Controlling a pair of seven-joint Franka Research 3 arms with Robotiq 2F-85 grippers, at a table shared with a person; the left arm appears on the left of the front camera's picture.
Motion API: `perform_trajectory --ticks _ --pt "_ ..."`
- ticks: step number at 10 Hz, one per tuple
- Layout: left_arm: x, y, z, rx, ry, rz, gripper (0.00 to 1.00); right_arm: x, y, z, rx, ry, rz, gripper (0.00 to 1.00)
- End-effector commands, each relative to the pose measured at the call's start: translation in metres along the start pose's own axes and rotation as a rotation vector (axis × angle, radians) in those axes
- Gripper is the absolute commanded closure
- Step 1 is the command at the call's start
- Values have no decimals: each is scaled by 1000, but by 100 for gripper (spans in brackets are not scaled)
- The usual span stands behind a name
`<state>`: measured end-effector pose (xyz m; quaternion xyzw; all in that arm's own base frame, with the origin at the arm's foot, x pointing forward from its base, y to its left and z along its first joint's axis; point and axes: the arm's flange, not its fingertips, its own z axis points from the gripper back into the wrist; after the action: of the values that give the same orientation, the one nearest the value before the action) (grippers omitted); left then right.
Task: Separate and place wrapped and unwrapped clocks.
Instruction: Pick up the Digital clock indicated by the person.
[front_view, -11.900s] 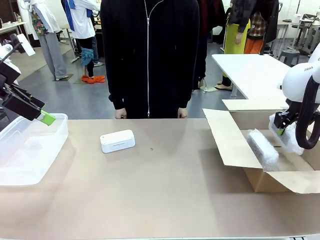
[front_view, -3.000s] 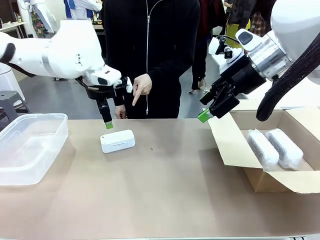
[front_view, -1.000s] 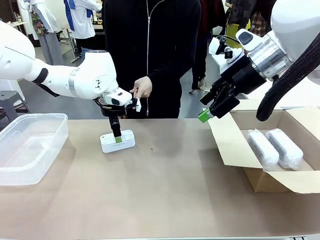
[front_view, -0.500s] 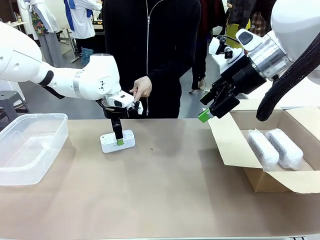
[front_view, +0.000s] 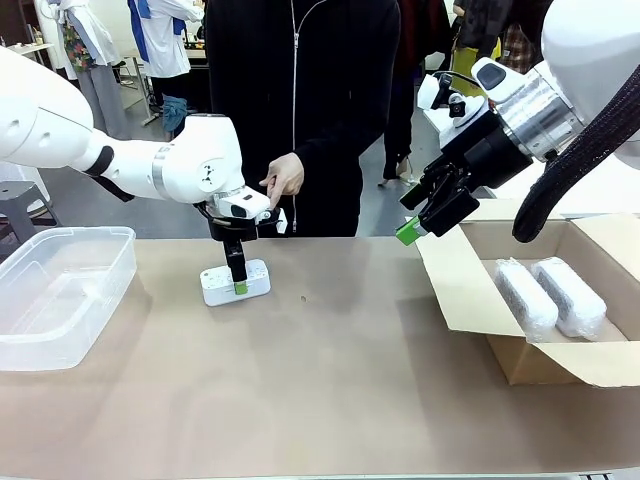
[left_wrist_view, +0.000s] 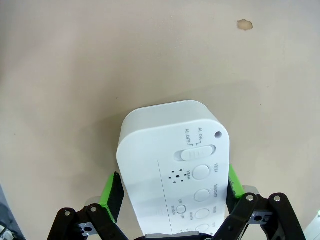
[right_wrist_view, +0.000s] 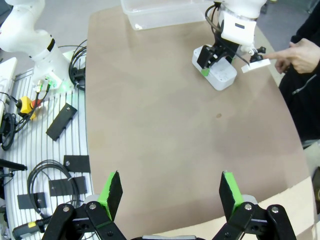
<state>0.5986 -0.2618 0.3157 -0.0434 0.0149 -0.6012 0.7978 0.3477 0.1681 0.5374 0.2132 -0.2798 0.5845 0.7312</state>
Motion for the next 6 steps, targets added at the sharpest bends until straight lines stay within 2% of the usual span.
perform_trajectory --ticks 1,2,3,4,5,6 --pt "3 7 0 -1 23 -21 0 1 -3 0 18 -11 13 0" --pt "4 7 -1 -13 44 -10 20 1 -3 0 18 -11 13 0" --pt "3 7 0 -13 35 -9 20 1 -3 0 18 -11 13 0" --pt "2 7 0 -14 30 -3 40 1 -3 0 18 -11 13 0" --pt "0 6 2 -10 24 3 26 1 -3 0 18 -11 13 0" --pt "-1 4 5 -4 13 10 60 1 -3 0 18 -11 13 0"
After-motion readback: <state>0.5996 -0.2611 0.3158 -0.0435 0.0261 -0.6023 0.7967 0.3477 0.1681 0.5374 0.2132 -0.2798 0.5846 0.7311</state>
